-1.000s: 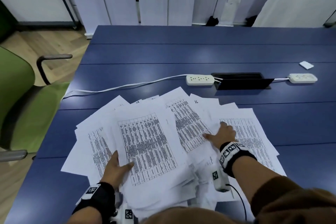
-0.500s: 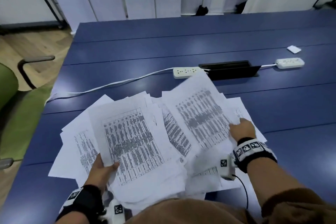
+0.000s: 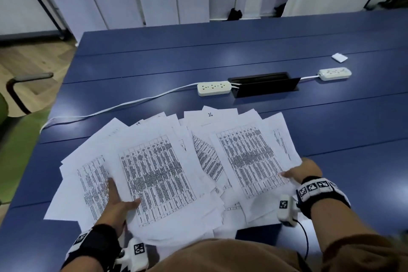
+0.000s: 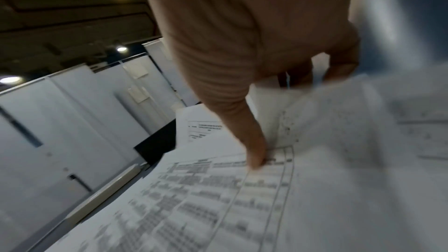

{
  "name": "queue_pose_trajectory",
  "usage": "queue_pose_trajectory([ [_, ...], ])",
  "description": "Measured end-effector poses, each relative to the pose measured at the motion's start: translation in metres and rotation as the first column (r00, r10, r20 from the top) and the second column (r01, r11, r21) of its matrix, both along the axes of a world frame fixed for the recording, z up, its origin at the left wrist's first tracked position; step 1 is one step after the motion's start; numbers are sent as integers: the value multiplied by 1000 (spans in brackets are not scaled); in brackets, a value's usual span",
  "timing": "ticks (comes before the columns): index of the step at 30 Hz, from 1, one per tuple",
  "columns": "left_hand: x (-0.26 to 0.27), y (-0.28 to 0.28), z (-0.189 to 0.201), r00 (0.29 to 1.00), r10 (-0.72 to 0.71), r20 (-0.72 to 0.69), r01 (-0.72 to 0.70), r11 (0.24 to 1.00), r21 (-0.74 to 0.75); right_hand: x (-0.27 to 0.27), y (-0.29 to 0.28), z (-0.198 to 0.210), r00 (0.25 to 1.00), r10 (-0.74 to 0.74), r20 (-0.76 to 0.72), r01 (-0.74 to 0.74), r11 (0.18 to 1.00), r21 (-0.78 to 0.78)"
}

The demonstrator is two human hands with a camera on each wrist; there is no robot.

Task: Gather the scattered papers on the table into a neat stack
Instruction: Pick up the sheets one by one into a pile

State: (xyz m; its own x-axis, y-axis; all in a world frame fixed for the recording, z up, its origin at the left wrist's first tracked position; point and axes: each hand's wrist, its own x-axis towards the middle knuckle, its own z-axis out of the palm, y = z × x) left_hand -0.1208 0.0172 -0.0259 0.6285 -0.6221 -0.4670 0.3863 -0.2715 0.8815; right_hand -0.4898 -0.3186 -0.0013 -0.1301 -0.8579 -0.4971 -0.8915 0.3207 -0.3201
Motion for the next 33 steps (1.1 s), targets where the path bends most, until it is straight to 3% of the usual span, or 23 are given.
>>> queue_pose_trajectory([
  [2, 2, 3, -6, 1000, -19, 20, 19, 1000, 19, 6, 4, 8, 998, 26, -55, -33, 990, -140],
  [4, 4, 6, -10, 999, -32, 15, 31, 998, 50, 13, 5, 23, 999, 45, -18, -48, 954, -297],
  [8, -3, -1, -4, 994, -30, 103, 19, 994, 108, 27, -3, 74, 973, 184, 138, -70, 809, -583],
  [11, -10, -5, 1, 990, -7, 141, -7, 995, 101, 52, -3, 123, 905, 237, 355, 60, 752, -656],
  [14, -7, -3, -2, 984, -90, 151, 75, 992, 105, 82, 3, 152, 738, 281, 613, 208, 770, -603],
  [16, -5, -1, 0, 981, -115, 155, 97, 988, 119, 101, 15, 159, 658, 293, 694, 220, 806, -550],
  [19, -8, -4, 10, 992, -98, 81, 92, 993, 80, 123, 43, 164, 550, 333, 766, 232, 820, -523],
  [24, -6, 0, 10, 993, -113, 25, 112, 992, 50, 144, 68, 206, 403, 385, 830, 383, 753, -535],
  [27, -4, 1, 11, 993, -119, 23, 118, 993, 18, 153, 67, 218, 298, 367, 882, 397, 792, -463],
  [29, -2, 1, 15, 990, -140, 6, 140, 990, -13, 163, 67, 202, 318, 319, 893, 359, 831, -425],
  [33, -1, 1, 25, 985, -172, -31, 171, 984, -40, 180, 82, 124, 470, 111, 875, 225, 944, -240],
])
